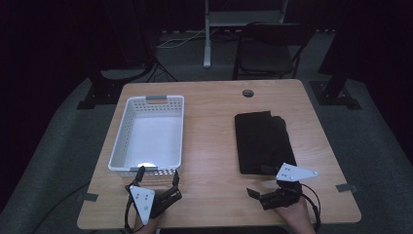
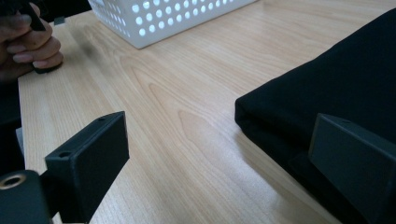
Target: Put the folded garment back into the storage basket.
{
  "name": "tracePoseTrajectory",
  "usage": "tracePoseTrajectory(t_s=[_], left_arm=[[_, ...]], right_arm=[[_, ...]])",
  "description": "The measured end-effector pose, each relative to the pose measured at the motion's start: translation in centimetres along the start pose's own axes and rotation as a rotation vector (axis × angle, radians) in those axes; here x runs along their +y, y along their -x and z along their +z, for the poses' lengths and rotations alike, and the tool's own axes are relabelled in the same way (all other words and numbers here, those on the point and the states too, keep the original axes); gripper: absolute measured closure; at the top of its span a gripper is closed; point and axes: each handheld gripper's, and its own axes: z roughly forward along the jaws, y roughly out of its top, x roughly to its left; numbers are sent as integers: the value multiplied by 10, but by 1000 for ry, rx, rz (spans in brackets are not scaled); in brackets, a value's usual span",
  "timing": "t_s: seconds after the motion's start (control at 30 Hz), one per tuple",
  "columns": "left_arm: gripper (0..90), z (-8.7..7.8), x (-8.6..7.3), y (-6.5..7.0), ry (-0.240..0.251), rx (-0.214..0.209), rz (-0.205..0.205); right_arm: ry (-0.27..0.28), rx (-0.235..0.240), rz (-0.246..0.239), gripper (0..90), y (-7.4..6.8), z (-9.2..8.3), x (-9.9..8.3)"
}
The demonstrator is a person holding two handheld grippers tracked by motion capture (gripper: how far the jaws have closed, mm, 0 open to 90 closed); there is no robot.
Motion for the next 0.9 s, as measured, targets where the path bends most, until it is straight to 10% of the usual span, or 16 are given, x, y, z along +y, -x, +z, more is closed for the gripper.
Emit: tracePoseTrajectory(t_s=[0.9], left_arm=[[13,0,0,0,-1,11,1]], right_arm=[[-64,31,-14,49,-2,3,1]])
